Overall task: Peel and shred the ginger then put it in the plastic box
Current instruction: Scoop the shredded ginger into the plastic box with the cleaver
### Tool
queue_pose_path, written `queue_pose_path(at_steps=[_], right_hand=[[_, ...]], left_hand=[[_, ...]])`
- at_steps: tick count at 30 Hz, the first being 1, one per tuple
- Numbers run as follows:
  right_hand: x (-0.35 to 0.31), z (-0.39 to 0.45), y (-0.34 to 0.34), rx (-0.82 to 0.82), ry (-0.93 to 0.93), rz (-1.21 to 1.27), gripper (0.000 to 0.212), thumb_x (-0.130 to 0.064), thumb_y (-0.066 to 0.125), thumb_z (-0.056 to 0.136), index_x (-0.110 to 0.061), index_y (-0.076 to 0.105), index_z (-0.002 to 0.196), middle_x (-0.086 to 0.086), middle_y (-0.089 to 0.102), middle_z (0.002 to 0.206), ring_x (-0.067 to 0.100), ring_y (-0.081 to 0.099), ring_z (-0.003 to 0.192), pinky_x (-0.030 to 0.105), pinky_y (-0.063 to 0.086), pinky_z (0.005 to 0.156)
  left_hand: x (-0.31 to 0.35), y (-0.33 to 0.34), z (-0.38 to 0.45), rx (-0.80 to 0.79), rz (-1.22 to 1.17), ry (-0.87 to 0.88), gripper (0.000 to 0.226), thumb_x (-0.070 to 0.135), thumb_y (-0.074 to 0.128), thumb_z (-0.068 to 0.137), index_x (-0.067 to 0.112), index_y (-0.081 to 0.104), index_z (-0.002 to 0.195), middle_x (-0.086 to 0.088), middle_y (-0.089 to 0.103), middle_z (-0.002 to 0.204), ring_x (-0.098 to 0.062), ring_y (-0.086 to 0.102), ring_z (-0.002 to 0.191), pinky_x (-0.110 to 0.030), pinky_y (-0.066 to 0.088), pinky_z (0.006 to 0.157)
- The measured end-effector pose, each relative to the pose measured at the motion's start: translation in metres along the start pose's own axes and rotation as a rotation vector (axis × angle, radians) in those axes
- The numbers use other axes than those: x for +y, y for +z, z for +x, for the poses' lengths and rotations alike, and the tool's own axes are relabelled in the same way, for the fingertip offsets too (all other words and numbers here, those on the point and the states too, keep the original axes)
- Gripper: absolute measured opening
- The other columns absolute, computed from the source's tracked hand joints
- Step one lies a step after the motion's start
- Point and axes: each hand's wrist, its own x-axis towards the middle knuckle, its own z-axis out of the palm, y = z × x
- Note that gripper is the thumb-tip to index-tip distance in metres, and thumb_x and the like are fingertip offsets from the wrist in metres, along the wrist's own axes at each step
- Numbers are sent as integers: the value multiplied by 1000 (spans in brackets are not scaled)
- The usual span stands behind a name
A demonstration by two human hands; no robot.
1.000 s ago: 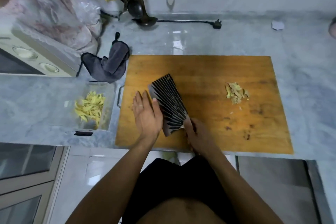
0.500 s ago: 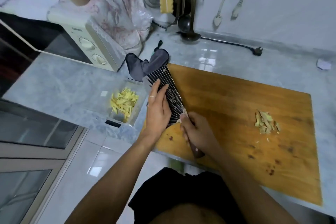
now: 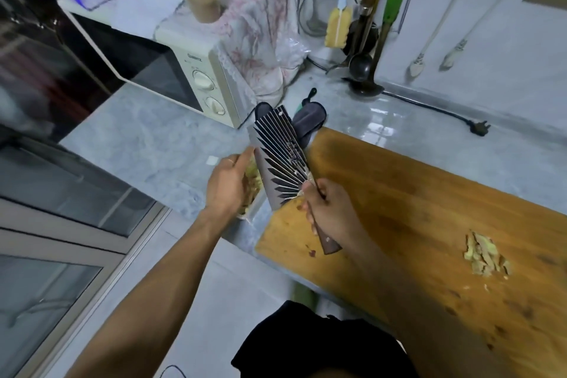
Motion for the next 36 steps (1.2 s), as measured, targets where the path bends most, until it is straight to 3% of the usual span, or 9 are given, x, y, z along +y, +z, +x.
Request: queue_pose_path(at_steps=[2, 6, 12, 15, 21, 24, 27, 31, 36], right_hand=[[-1, 2, -1, -4, 5, -25, 34, -34, 46, 105, -4, 59, 97, 5, 58, 68, 5, 49, 42, 21, 41, 40], [-4, 7, 2, -10, 28, 5, 37, -36, 48, 104, -1, 59, 98, 4, 56, 66, 8, 49, 44, 22, 43, 42], [-2, 4, -5, 45, -10, 35, 36, -33, 47, 105, -5, 56, 83, 4, 57, 59, 12, 50, 41, 24, 44, 41], [13, -6, -15, 101, -36, -33, 43, -38, 45, 105, -3, 58, 82, 5, 58, 59, 17, 52, 45, 26, 46, 43], [39, -31, -49, 315, -175, -193, 34, -38, 48, 104, -17, 59, 79, 2, 57, 60, 12, 51, 50, 35, 43, 47], [50, -53, -68, 391, -214, -389, 18, -33, 55, 101, -24, 69, 109, -2, 67, 77, 11, 61, 64, 30, 48, 56], [65, -70, -84, 366, -28, -699, 47, -40, 56, 98, -23, 57, 141, 5, 65, 126, 26, 64, 105, 38, 53, 84], [78, -87, -94, 357, 18, -850, 47, -33, 63, 96, -24, 55, 142, 9, 61, 120, 33, 62, 102, 33, 44, 76], [88, -89, -94, 329, 153, -771, 47, -27, 51, 101, -20, 46, 148, 11, 52, 135, 30, 54, 118, 36, 45, 92]], left_hand=[[-2, -4, -2, 10, -15, -64, 49, 4, 49, 94, 22, 51, 139, -11, 59, 127, -34, 57, 111, -43, 50, 90], [0, -3, -5, 25, -25, 181, 52, -6, 56, 84, 15, 58, 131, -9, 59, 123, -32, 62, 102, -37, 52, 78], [-7, -11, 0, 27, -32, 25, 30, 1, 60, 85, 17, 73, 106, -2, 69, 109, -29, 63, 96, -34, 50, 73], [1, -12, -3, 103, -139, -13, 22, 16, 63, 93, 20, 72, 113, -6, 73, 93, -27, 67, 85, -36, 54, 73], [46, 5, -15, 73, -405, 26, 14, 13, 62, 93, 17, 75, 94, 7, 72, 82, -4, 64, 74, -25, 51, 70], [64, 21, -23, 21, -464, 31, 16, 8, 64, 92, 16, 77, 96, 11, 71, 82, 10, 61, 76, -5, 42, 68], [85, 37, -31, -82, -487, 58, 16, 7, 64, 92, 15, 77, 97, 13, 69, 81, 13, 59, 76, -2, 39, 67], [107, 51, -38, -169, -516, 111, 14, 12, 65, 93, 16, 77, 97, 12, 71, 85, 8, 61, 81, -2, 40, 70], [120, 55, -55, -199, -527, 46, 13, 15, 65, 94, 19, 77, 97, 17, 70, 85, 9, 61, 81, -2, 41, 71]])
